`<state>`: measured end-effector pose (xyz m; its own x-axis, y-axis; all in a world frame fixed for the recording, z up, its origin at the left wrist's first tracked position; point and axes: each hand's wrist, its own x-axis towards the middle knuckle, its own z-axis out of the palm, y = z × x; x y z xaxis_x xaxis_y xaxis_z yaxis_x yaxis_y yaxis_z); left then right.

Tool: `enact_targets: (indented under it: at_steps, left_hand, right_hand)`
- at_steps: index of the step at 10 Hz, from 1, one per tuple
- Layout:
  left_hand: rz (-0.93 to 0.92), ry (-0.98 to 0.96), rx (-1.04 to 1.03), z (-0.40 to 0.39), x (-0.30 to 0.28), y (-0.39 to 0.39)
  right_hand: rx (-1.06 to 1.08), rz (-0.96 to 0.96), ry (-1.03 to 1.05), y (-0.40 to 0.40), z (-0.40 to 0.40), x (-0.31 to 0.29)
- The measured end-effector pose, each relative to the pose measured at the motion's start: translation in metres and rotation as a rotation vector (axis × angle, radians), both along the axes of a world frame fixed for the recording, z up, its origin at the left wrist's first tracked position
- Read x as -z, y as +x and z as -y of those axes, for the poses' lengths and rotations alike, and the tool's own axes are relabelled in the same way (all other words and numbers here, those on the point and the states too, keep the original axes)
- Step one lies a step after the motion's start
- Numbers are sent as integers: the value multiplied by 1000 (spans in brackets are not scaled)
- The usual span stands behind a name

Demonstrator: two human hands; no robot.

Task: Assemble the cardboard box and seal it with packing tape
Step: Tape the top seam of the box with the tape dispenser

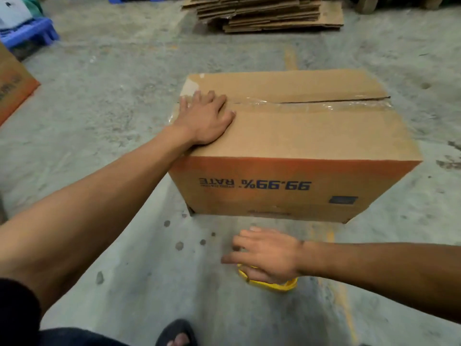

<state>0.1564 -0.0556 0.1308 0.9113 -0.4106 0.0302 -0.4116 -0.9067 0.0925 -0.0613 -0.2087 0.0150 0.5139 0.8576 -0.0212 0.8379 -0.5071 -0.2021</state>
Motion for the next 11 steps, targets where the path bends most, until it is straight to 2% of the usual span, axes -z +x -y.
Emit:
enact_targets:
  at_steps: [1,2,3,4,6,9,10,11]
  left_hand:
    - [1,5,42,9,1,-4]
    - [-8,0,43,10,0,-3]
    - [-7,4,45,11,1,-3]
    - [-10,6,41,10,1,-3]
    - [-14,6,47,10,0,-2]
    - [-29,-1,59,11,-1,-4]
    - [-37,-2,54,10,-3,-5]
    - [-43,-16,58,10,-3,-6]
  right_hand:
    - [172,-231,-238,-21,26,44]
    - [223,-208,-267,-27,39,60]
    - [204,-93,-307,-34,43,71]
    - [189,-259,-380,-43,51,81]
    - [268,-545,-274,-49,51,89]
    - [306,-643,-382,-29,27,74]
    - [481,-773,-320,-4,17,58]
    - [573,-997,-134,25,11,24]
